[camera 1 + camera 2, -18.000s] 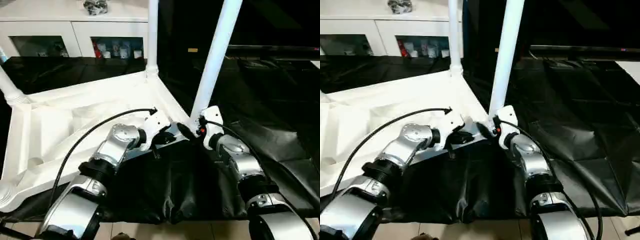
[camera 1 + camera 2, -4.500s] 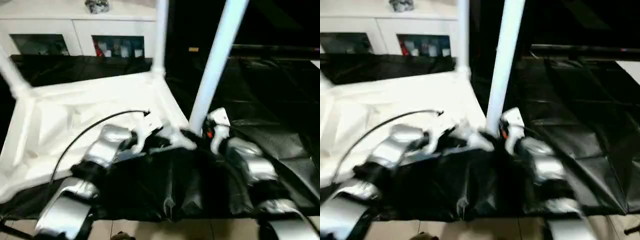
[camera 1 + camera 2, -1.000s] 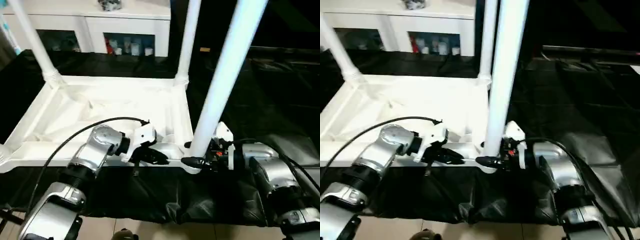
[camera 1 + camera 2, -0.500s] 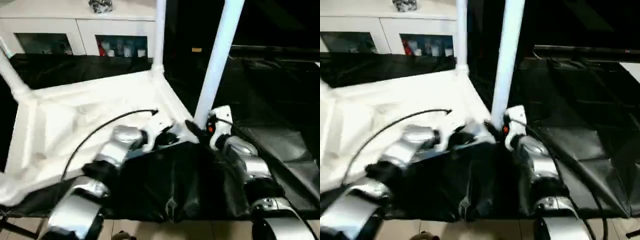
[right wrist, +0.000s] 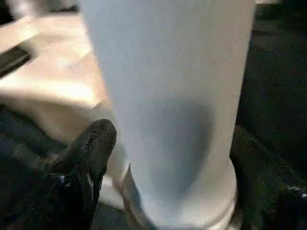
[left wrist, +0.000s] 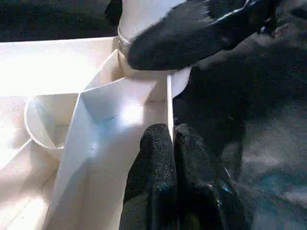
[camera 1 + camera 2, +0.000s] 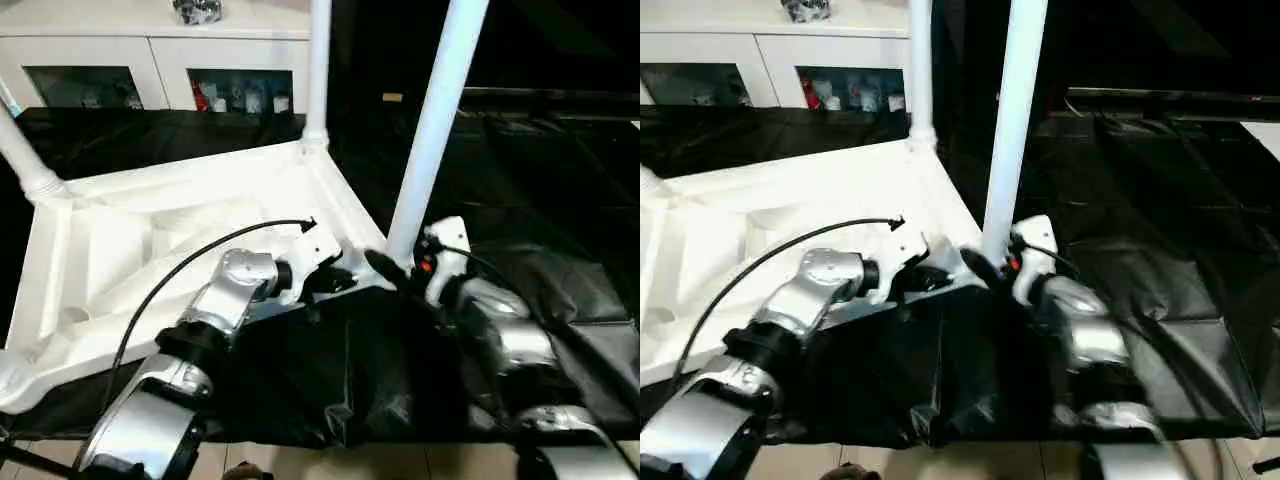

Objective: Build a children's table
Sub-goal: Rotate leg to tighten

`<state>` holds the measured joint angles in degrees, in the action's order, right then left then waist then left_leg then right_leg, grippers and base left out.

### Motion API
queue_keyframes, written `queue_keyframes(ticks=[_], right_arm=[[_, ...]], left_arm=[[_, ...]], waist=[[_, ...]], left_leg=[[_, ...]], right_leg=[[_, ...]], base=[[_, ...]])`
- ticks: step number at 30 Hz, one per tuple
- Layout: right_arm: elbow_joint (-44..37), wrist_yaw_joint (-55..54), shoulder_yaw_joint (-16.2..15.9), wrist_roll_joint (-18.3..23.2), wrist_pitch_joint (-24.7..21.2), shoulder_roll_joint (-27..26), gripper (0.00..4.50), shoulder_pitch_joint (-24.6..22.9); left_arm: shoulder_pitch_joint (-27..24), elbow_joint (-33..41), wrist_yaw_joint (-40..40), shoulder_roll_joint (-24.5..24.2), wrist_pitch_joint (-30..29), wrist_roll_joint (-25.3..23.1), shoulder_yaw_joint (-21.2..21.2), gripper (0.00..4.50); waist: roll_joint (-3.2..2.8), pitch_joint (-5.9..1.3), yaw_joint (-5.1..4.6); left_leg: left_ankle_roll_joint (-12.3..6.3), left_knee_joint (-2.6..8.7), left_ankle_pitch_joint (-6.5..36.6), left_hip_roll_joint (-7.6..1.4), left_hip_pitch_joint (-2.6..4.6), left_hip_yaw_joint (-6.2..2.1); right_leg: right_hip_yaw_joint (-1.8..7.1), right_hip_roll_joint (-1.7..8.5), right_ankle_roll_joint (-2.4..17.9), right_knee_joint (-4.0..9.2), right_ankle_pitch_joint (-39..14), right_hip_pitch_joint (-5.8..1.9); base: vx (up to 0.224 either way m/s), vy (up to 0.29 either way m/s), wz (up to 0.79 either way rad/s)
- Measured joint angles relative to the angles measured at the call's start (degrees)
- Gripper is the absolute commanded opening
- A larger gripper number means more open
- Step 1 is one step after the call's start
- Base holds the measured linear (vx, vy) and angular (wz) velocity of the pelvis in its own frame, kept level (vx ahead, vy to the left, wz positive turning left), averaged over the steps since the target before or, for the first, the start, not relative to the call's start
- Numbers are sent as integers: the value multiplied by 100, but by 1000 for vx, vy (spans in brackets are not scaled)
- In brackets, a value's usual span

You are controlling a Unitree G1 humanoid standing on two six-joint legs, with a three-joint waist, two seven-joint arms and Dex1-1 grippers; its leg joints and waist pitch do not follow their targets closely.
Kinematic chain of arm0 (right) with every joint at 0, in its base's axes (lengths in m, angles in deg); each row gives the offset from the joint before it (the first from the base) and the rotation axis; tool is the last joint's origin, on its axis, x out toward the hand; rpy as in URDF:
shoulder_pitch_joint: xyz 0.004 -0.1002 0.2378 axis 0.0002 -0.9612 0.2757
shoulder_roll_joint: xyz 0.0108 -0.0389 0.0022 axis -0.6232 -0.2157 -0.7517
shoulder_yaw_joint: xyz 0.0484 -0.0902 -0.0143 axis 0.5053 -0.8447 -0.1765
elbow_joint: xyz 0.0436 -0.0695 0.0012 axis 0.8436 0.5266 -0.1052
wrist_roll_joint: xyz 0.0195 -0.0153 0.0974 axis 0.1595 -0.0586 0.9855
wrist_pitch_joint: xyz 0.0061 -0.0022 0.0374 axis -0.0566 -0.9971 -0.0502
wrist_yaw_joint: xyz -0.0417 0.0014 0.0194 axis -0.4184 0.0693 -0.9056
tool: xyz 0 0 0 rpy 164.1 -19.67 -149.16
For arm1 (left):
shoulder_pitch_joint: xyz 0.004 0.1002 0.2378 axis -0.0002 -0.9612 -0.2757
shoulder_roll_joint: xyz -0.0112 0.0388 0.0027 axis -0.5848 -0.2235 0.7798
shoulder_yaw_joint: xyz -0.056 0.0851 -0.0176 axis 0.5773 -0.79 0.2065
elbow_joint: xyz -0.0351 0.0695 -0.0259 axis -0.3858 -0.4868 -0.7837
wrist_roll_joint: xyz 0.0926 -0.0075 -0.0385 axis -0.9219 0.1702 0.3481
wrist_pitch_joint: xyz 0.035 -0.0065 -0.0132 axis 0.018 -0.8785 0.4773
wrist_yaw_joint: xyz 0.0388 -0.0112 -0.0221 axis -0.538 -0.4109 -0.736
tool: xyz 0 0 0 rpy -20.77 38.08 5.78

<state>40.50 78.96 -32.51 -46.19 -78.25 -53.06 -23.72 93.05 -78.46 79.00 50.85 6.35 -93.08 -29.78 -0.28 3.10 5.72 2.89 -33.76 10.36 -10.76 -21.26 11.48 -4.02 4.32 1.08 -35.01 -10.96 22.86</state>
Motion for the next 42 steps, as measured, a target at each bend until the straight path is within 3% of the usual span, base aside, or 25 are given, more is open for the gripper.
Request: queue_keyframes(ticks=[5, 6, 11, 27, 33, 37, 42], right_arm=[[-243, 941, -218, 30, -118, 401, 378, -109], [-275, 1072, -255, 33, -133, 448, 352, -116], [-491, 1903, -507, 114, -358, 784, 323, -117], [-826, 2017, -605, 179, -335, 694, 216, -142], [-845, 994, -377, -3, -298, 384, 206, -271], [-442, -276, -172, -253, -209, -49, 202, -61], [98, -1896, 137, -418, -211, -496, 199, 342]], left_arm=[[-51, 64, 521, -169, 108, 122, -87, 0], [-60, 75, 604, -195, 125, 142, -101, 0], [-167, 213, 1136, -407, 217, 243, -149, 0], [-225, 296, 1278, -491, 222, 313, -229, 0], [-164, 156, 678, -259, 55, 153, -173, 0], [-34, -68, -50, 14, -187, 15, -111, 0], [111, -247, -1017, 481, -485, -87, -63, 0]], waist=[[-1, 1, 62], [-1, 1, 74], [1, 2, 118], [7, 0, 163], [16, -6, 128], [22, -4, 9], [25, -2, -109]], left_leg=[[0, -4, 0, -2, -4, 0], [0, -4, 0, -2, -5, 0], [0, -6, 0, -3, -9, 0], [0, -8, 0, -4, -6, 0], [1, -6, 0, -2, 32, 0], [1, -6, 1, 4, 90, -1], [1, 17, 1, 15, 91, -23]], right_leg=[[-2, 0, 0, -3, 0, 4], [-2, 0, 0, -4, 1, 4], [-3, 0, 0, -3, 0, 4], [-3, 0, 0, -6, 0, 2], [-1, 1, -32, -2, -19, -35], [-1, 6, -42, 17, -25, -87], [-17, 6, -44, 120, -26, -97]], base=[[0, 0, 0], [0, 0, 0], [0, 0, 0], [0, 0, 0], [0, 0, 0], [0, 0, 0], [0, 0, 0]])
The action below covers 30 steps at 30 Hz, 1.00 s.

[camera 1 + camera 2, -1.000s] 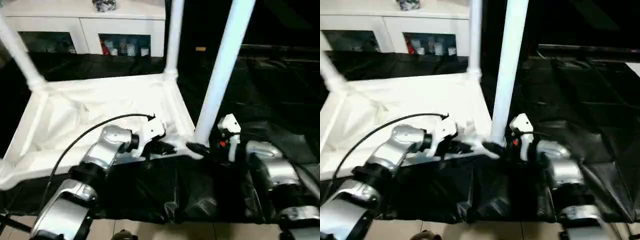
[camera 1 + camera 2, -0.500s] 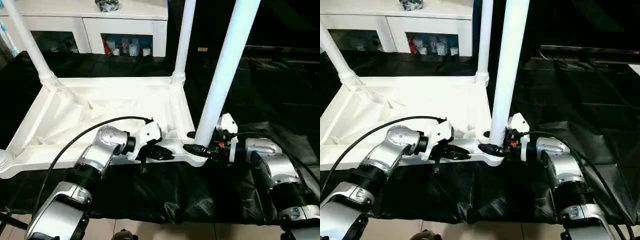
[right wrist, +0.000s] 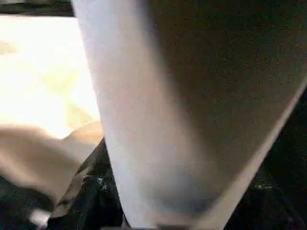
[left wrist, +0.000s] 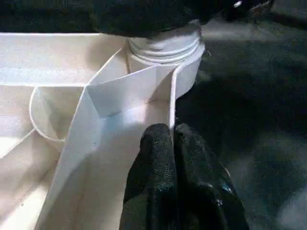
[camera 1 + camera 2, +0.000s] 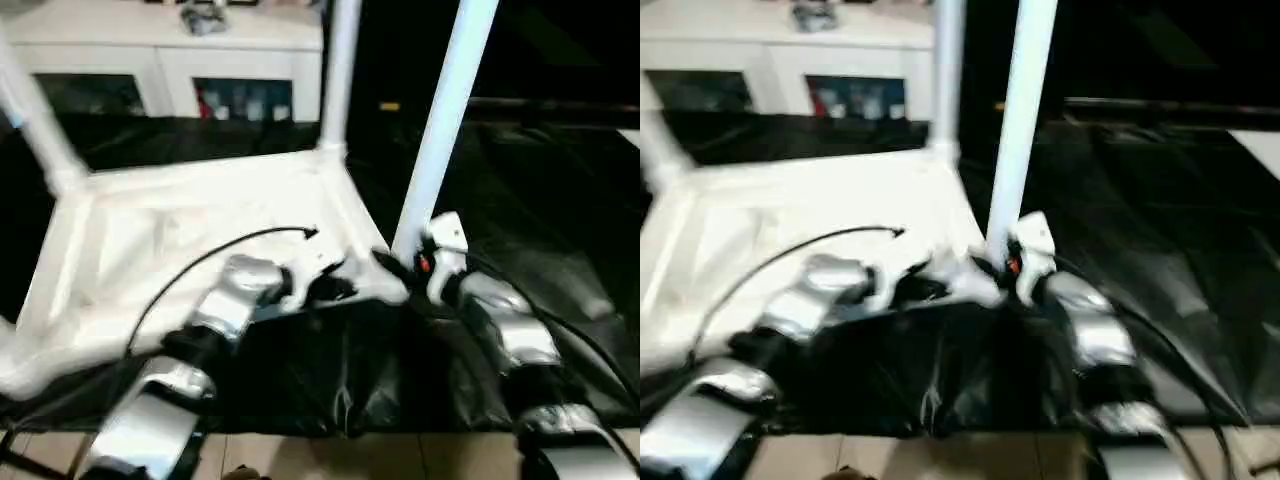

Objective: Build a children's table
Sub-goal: Rotate leg to tighten

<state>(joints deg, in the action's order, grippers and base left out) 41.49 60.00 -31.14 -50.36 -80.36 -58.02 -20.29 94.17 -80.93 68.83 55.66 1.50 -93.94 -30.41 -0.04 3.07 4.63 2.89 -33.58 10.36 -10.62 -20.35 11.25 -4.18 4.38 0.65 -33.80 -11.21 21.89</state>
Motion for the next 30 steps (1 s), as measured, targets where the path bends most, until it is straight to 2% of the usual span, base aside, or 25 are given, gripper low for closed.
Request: queue_keyframes(ticks=[3, 4, 8, 9, 10, 16, 19, 23, 25, 26, 30], right_arm=[[98, -125, 30, -44, 143, -42, 199, 28], [117, -125, 30, -51, 182, -43, 254, 28], [156, -2, 34, -27, 247, -100, 279, 45], [162, 80, 33, -26, 272, -88, 309, 45], [165, 214, 22, -29, 297, -59, 314, 44], [106, 1240, -234, -17, 410, 323, 314, 9], [-91, 2007, -414, 41, 377, 652, 314, -118], [-299, 3034, -626, 146, 428, 1066, 314, -215], [-317, 3293, -635, 171, 426, 1121, 287, -215], [-324, 3422, -638, 213, 408, 1156, 287, -215], [-413, 3804, -753, 286, 345, 1282, 264, -216]], left_arm=[[5, -1, -64, 47, -4, -38, -1, 0], [5, -1, -59, 47, -1, -39, 0, 0], [5, -1, 33, -39, 92, -51, -4, 0], [4, -1, 97, -79, 141, -48, -11, 0], [1, -1, 168, -124, 201, -42, -15, 0], [-43, 80, 623, -349, 414, 34, -45, 0], [-116, 200, 1011, -503, 519, 134, -72, 0], [-148, 309, 1538, -700, 701, 228, -155, 0], [-149, 348, 1680, -757, 735, 253, -172, 0], [-149, 356, 1769, -793, 745, 258, -172, 0], [-170, 362, 2027, -908, 795, 301, -202, 0]], waist=[[-1, -1, -23], [-1, -1, -24], [1, 0, -28], [3, 1, -32], [6, 3, -36], [9, 6, -16], [8, 5, 52], [5, 3, 131], [6, 2, 155], [6, 2, 163], [6, 2, 187]], left_leg=[[-3, 3, 2, 13, 2, 1], [-4, 4, 2, 16, 3, 1], [-5, 13, 3, 16, 5, 2], [-5, 19, 3, 16, 5, 3], [-5, 25, 3, 16, 5, 3], [-4, 45, 3, 13, 5, 6], [-3, 54, 3, 8, 0, 9], [-14, 49, 0, -7, -46, 19], [-37, 34, -8, -9, -78, 21], [-42, 23, -6, -9, -84, 22], [-20, 2, 9, -14, -83, 22]], right_leg=[[14, 2, 2, 17, 2, -1], [17, 2, 3, 17, 2, -1], [17, 2, 13, 16, 9, 3], [17, 2, 13, 16, 10, 6], [16, 2, 15, 16, 10, 9], [13, 1, 30, 2, 89, 21], [13, -2, 31, -26, 89, 36], [6, -7, 34, -29, 68, 70], [7, -6, 34, -37, 68, 101], [8, -6, 34, -45, 68, 107], [8, -5, 35, -60, 69, 106]], base=[[0, 0, 0], [0, 0, 0], [0, 0, 0], [0, 0, 0], [0, 0, 0], [0, 0, 0], [0, 0, 0], [0, 0, 0], [0, 0, 0], [0, 0, 0], [0, 0, 0]])
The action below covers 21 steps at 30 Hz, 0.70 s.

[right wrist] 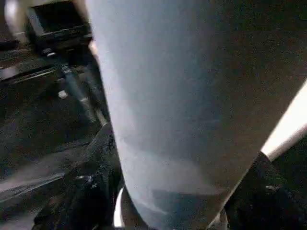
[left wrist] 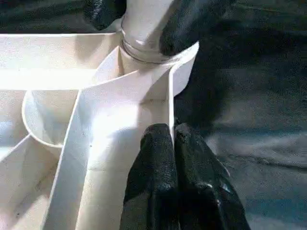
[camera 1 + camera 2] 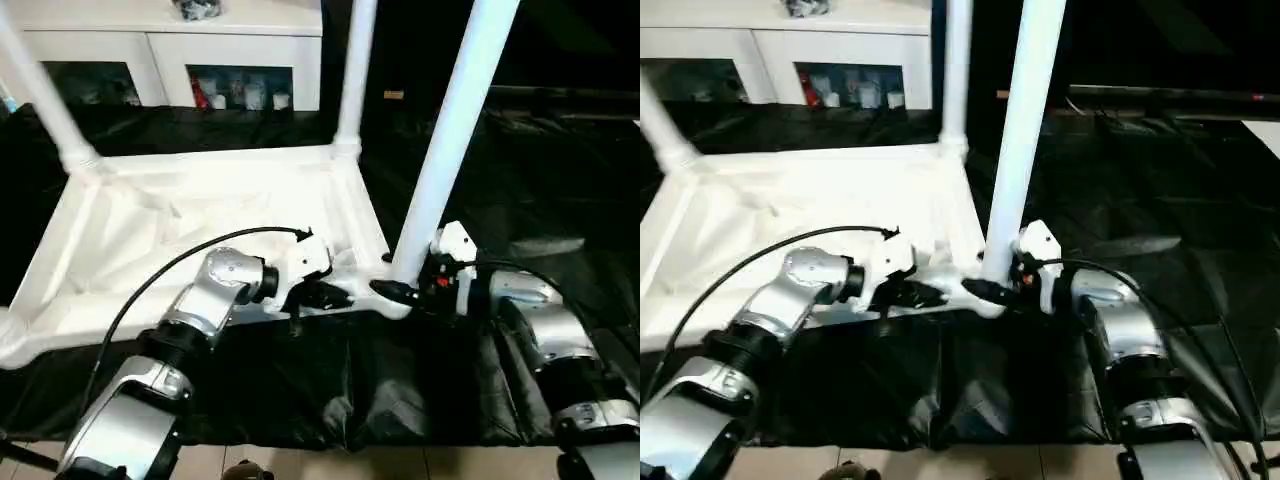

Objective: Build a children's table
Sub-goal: Rotate leg to tighten

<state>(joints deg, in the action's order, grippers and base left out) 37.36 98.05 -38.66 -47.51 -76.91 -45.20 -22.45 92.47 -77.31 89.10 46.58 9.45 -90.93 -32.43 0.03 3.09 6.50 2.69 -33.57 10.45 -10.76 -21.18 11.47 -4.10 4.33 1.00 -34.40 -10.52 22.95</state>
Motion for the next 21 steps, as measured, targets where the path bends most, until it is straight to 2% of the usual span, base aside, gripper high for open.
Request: queue_keyframes(ticks=[6, 17, 19, 21], right_arm=[[-77, 292, -87, 50, -63, 76, 208, -7], [-221, 286, -74, 91, -89, 77, 199, -126], [-195, 6, -4, 54, -84, -20, 199, -145], [-50, -599, 156, -33, -48, -243, 197, -116]], left_arm=[[-19, 0, 235, -113, 49, 53, -28, 0], [-15, -28, 214, -32, 14, 66, -27, 0], [20, -95, 32, 25, -36, 37, -11, 0], [131, -250, -321, 134, -123, -66, 19, 0]], waist=[[0, 0, 1], [0, 0, 58], [-1, -1, 59], [-1, -1, 21]], left_leg=[[6, -6, 1, -1, 2, 1], [5, -10, 0, 0, 1, 2], [5, -10, 0, 0, 9, 2], [6, -9, 0, 1, 20, 2]], right_leg=[[2, 2, 7, -6, 5, -6], [3, 4, 6, -7, 4, -8], [4, 4, 7, -10, 5, -16], [6, 4, 9, -11, 6, -26]], base=[[0, 0, 0], [0, 0, 0], [0, 0, 0], [0, 0, 0]])
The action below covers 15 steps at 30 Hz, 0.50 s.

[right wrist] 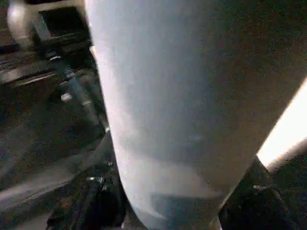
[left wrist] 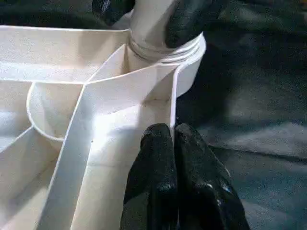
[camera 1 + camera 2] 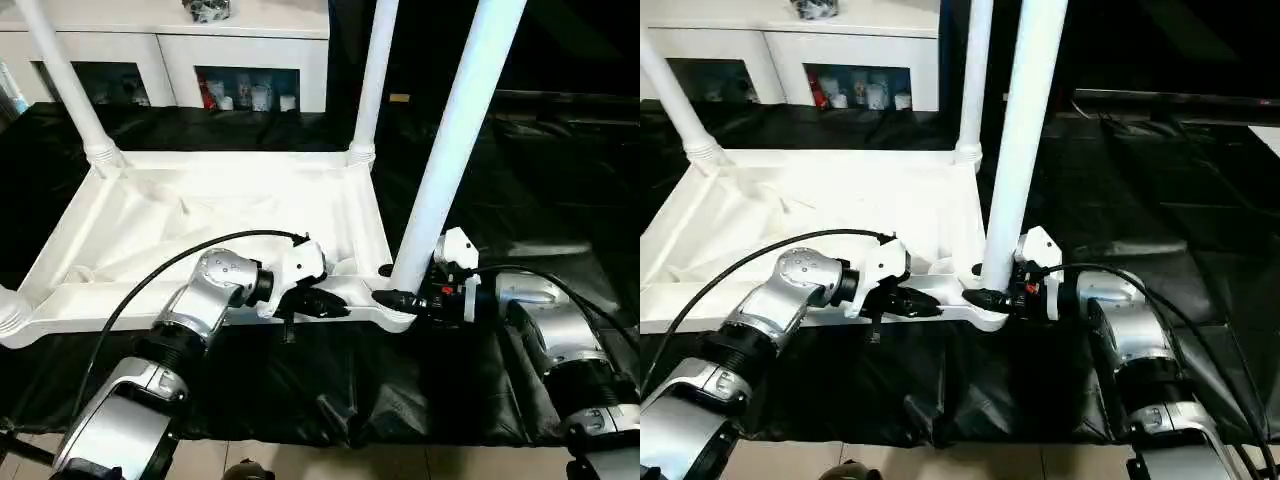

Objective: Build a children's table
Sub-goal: Rotate leg to tighten

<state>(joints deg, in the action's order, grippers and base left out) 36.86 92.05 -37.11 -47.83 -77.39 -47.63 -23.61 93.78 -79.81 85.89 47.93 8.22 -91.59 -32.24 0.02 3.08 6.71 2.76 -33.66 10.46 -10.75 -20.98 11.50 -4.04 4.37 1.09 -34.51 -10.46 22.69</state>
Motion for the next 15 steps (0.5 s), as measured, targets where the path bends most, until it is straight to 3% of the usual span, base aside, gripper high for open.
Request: queue_keyframes(ticks=[5, 8, 13, 14, 15], right_arm=[[650, -2162, 276, -309, -14, -677, 195, 429], [921, -3024, 493, -350, -65, -976, 195, 636], [1136, -3586, 616, -390, -20, -1200, 195, 795], [1155, -3589, 618, -427, 52, -1213, 230, 795], [1170, -3589, 621, -434, 87, -1215, 230, 795]], left_arm=[[254, -342, -1194, 409, -394, -217, 143, 0], [333, -445, -1686, 647, -599, -223, 205, 0], [339, -452, -1951, 740, -663, -233, 248, 0], [339, -452, -1946, 739, -660, -234, 262, 0], [339, -452, -1944, 739, -657, -234, 268, 0]], waist=[[2, -2, -187], [2, -2, -233], [4, -3, -281], [5, -4, -287], [4, -4, -289]], left_leg=[[5, -1, -3, 4, 16, -3], [5, 0, -3, 6, 18, -6], [5, 0, -3, 9, 18, -6], [5, 0, -3, 9, 17, -6], [5, 1, -3, 9, 17, -6]], right_leg=[[0, 2, -20, 23, -11, -6], [-2, 2, -19, 47, -11, -7], [1, 2, -10, 45, -3, -7], [1, 2, -3, 44, 5, -6], [1, 2, -3, 44, 6, -6]], base=[[0, 0, 0], [0, 0, 0], [0, 0, 0], [0, 0, 0], [0, 0, 0]])
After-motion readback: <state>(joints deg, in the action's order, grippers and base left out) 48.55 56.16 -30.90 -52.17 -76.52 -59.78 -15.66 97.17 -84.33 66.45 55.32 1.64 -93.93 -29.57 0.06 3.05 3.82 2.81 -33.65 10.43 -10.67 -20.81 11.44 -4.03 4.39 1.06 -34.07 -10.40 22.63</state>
